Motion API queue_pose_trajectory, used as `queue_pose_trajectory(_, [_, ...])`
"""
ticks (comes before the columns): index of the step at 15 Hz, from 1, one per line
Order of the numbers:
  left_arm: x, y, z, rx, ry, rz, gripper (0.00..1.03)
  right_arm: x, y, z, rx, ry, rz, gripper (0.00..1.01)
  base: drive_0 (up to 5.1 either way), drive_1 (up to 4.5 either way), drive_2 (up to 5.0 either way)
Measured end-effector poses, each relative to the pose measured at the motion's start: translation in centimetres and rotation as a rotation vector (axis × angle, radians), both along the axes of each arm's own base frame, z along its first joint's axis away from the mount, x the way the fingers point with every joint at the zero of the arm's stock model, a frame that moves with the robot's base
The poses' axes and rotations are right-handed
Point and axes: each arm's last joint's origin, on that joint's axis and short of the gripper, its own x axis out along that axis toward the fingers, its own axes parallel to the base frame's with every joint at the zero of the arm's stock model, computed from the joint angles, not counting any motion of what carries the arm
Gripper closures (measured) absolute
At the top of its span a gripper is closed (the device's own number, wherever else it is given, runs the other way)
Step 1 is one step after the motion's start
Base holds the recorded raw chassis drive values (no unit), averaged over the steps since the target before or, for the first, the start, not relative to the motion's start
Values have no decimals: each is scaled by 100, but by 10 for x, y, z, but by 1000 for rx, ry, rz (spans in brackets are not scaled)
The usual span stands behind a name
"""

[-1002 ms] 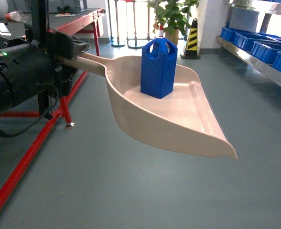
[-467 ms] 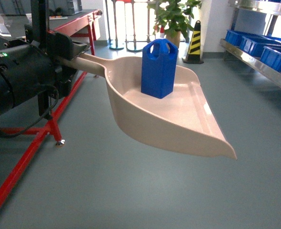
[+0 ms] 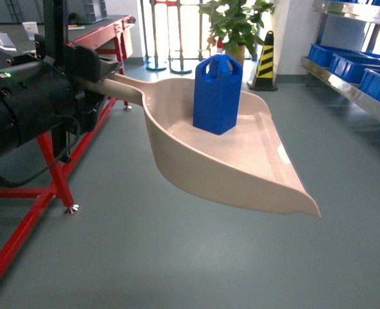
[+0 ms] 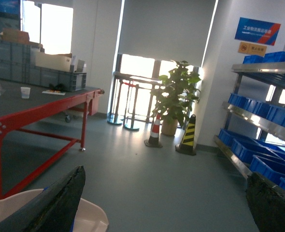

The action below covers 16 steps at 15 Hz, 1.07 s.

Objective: Place part in tray to right shelf

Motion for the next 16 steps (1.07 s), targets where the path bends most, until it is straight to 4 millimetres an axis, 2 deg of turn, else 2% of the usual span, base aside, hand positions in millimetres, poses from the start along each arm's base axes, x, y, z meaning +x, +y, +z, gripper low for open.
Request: queue_pose_trajectory(16, [0,0,0,-2,-5,-1,89,0,0,0,1,-3,1,3,-5,425,-436])
